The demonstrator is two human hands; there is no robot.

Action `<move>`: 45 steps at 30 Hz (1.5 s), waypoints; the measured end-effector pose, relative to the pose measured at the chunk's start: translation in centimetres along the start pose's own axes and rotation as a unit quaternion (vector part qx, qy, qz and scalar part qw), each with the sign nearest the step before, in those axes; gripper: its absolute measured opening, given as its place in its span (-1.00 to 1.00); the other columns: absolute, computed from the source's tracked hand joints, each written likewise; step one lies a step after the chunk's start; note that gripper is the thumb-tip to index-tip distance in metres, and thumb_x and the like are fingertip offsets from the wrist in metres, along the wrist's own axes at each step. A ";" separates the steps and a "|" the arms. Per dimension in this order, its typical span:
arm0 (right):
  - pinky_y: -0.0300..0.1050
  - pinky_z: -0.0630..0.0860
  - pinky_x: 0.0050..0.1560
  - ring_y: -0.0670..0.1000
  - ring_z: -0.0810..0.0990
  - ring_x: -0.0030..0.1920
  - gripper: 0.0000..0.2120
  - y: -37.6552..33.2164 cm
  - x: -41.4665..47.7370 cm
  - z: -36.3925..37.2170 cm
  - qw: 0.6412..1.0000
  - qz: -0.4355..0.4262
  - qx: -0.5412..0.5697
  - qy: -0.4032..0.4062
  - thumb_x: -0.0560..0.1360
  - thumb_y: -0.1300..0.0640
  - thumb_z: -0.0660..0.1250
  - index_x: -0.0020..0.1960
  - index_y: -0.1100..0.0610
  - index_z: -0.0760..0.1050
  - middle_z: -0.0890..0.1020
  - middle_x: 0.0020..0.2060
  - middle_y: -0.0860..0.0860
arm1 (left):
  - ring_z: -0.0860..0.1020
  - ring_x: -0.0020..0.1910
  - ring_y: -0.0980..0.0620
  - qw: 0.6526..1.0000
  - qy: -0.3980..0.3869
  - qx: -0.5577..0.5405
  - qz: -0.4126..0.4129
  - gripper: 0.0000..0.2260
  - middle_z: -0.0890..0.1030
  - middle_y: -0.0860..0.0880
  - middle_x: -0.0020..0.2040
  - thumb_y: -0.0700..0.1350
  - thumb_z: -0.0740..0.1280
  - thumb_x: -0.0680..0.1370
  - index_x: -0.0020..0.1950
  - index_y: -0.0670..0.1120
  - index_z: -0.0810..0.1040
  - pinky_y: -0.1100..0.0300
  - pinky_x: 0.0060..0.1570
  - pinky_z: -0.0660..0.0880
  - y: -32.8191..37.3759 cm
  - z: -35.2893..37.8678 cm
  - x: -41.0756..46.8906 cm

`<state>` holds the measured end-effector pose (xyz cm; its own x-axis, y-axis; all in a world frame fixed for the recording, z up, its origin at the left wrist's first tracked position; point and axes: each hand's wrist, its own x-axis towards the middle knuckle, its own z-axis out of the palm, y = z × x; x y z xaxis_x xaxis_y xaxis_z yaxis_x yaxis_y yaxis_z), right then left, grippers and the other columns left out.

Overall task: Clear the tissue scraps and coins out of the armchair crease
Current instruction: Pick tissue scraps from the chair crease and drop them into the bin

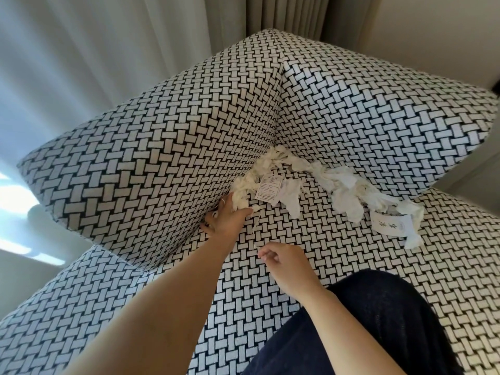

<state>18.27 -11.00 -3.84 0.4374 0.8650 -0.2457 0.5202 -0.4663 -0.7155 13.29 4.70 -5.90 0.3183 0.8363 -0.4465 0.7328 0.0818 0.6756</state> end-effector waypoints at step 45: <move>0.03 0.28 0.42 -0.02 0.26 0.44 -0.30 -1.0 -1.0 -0.7 0.994 0.014 0.107 -0.007 0.52 0.14 0.33 0.52 -0.15 0.04 0.21 0.48 -0.10 | 0.51 0.11 0.30 0.956 -0.151 -0.217 0.126 -0.65 0.52 0.19 0.20 -0.18 0.30 0.56 0.31 0.11 0.43 0.44 -0.12 0.41 -4.5 -3.5 -12.2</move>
<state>17.84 -11.55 -2.42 0.4380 0.8559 -0.2751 0.3395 -0.4408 -0.8309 3.97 -3.99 -1.47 0.6586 0.6697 -0.3431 0.3123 0.1714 0.9344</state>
